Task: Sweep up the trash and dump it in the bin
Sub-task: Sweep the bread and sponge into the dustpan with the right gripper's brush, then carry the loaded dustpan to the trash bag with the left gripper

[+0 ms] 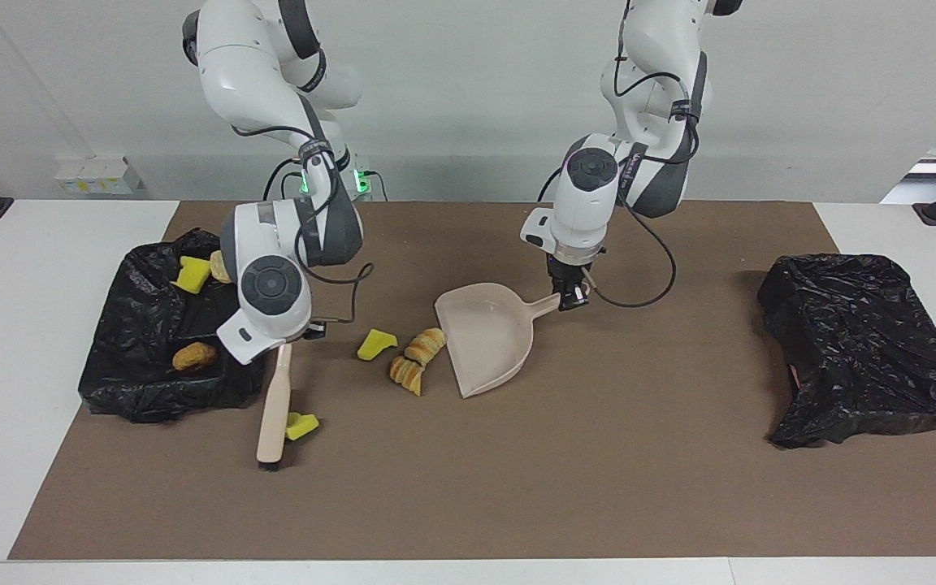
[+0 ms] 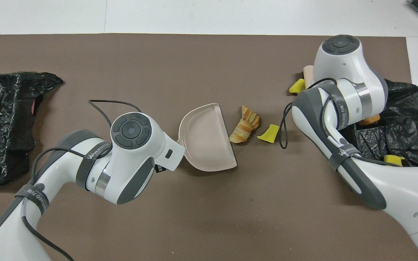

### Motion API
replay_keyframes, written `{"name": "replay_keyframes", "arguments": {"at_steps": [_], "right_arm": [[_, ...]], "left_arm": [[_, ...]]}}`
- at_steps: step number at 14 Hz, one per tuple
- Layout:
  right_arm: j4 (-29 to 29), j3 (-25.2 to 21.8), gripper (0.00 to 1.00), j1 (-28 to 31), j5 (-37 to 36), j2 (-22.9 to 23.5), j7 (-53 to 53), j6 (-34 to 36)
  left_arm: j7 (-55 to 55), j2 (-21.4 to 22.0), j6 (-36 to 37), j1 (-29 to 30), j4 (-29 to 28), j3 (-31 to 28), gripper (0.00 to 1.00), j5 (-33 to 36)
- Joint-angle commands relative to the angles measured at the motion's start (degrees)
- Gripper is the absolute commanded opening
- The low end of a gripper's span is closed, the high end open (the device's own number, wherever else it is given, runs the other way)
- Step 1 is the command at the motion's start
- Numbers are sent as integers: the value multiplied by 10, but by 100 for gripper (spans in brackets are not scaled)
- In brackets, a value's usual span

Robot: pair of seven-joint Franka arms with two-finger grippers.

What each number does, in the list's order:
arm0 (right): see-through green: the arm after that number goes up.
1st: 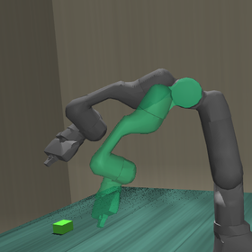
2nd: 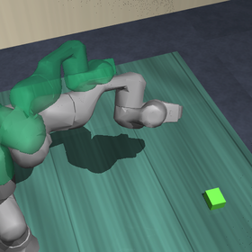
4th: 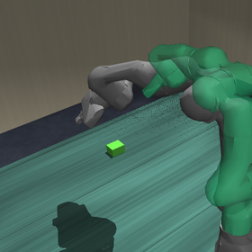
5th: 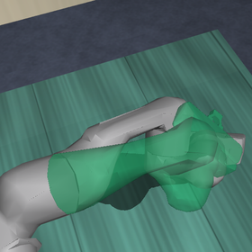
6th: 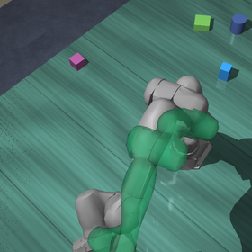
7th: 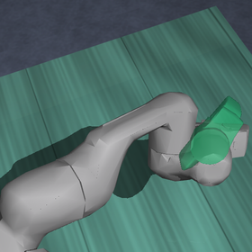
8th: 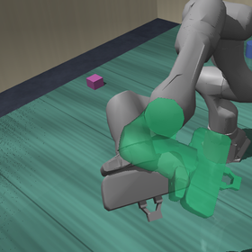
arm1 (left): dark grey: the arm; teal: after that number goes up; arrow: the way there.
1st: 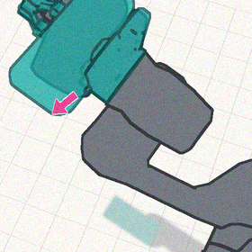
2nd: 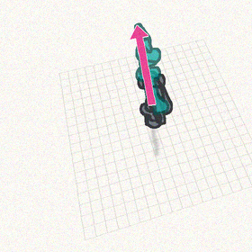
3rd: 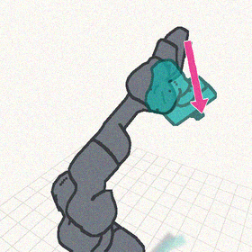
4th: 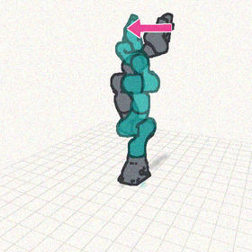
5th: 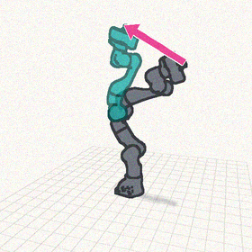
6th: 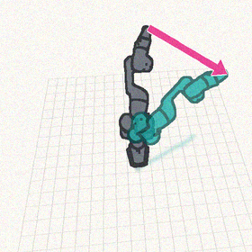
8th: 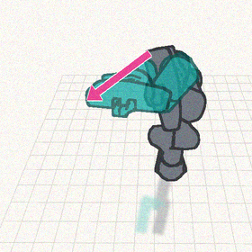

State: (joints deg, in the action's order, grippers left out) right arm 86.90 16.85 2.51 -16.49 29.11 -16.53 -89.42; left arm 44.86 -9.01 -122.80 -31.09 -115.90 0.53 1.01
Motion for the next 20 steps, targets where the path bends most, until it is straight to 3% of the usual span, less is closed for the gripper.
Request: {"name": "replay_keyframes", "arguments": {"at_steps": [1,4,6,10,14,17,20], "right_arm": [[78,34,0,0,33,-48,45,5],[192,84,0,-3,63,-106,69,-10],[228,127,0,-8,66,-125,107,-25],[216,158,0,-27,115,-122,146,-51],[151,158,0,1,161,-125,152,-31],[119,158,0,18,199,-136,110,-3],[119,158,0,21,202,-154,35,5]], "left_arm": [[-25,20,1,-9,-21,-8,0,9],[-44,23,1,-10,-27,-8,0,9],[-44,28,-6,-13,-36,-8,0,9],[-43,29,-13,-13,-42,-8,0,9],[-35,37,-35,-12,-62,-8,0,9],[-6,37,-53,8,-66,-7,0,0],[67,30,-79,36,-63,-8,0,-58]]}}
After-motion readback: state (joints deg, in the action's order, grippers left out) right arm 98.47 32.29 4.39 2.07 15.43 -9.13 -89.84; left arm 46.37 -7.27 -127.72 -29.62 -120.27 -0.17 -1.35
